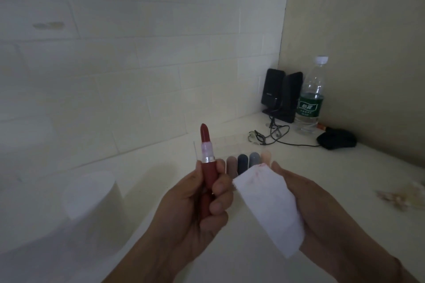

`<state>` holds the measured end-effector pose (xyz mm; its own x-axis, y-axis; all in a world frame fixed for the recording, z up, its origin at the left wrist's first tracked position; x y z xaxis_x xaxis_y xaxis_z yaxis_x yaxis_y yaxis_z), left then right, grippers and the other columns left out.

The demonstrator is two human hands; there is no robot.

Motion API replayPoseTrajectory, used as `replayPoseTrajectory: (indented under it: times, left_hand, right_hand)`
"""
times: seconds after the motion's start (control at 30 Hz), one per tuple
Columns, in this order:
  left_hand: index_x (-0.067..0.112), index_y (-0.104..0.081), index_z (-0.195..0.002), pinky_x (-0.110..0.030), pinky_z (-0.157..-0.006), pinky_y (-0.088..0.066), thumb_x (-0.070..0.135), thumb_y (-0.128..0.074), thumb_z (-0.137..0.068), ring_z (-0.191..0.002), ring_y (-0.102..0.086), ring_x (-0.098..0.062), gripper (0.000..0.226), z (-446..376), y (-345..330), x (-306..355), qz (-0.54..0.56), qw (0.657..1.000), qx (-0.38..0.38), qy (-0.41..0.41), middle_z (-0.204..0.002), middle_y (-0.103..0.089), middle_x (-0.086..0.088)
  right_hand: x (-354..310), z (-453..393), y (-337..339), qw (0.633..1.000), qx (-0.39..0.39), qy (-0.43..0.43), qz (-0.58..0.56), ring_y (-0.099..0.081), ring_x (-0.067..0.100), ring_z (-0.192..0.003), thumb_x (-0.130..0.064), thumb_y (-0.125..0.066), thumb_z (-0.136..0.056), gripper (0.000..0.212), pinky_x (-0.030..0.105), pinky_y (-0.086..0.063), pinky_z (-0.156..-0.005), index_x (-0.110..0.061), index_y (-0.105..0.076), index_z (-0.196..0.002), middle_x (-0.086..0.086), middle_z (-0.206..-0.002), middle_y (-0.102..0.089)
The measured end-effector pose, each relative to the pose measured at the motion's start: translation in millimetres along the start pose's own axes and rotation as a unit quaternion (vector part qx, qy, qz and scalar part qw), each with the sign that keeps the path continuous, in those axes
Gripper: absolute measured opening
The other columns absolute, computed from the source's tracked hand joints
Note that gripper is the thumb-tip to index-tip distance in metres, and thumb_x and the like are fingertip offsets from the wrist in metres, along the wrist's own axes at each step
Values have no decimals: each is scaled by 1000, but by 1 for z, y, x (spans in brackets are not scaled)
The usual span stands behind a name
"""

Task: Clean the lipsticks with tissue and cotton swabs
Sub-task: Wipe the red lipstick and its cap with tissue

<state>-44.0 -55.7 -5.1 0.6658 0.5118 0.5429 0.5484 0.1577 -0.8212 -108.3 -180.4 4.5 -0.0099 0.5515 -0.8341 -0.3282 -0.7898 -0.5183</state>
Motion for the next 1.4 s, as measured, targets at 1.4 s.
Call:
replayPoseTrajectory:
  times: [1.4]
  left_hand:
    - [2, -54, -104, -20, -39, -28, 33, -52, -85, -52, -43, -17, 37, -27, -15, -25, -449, 886, 91, -71, -83, -56, -9]
  right_hand:
    - [-130, 14, 225, 467, 126, 246, 840, -72, 21, -74, 1, -84, -63, 30, 27, -55, -67, -19, -75, -84, 3, -87, -73]
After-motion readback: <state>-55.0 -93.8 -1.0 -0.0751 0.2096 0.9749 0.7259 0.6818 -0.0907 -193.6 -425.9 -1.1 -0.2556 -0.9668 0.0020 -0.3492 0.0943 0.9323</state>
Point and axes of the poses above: each hand's wrist, its own z-axis away from the middle knuckle, its own y-axis out of the back of the hand, x = y × z, the point moved 5 cm from there along -z, towards the middle knuckle
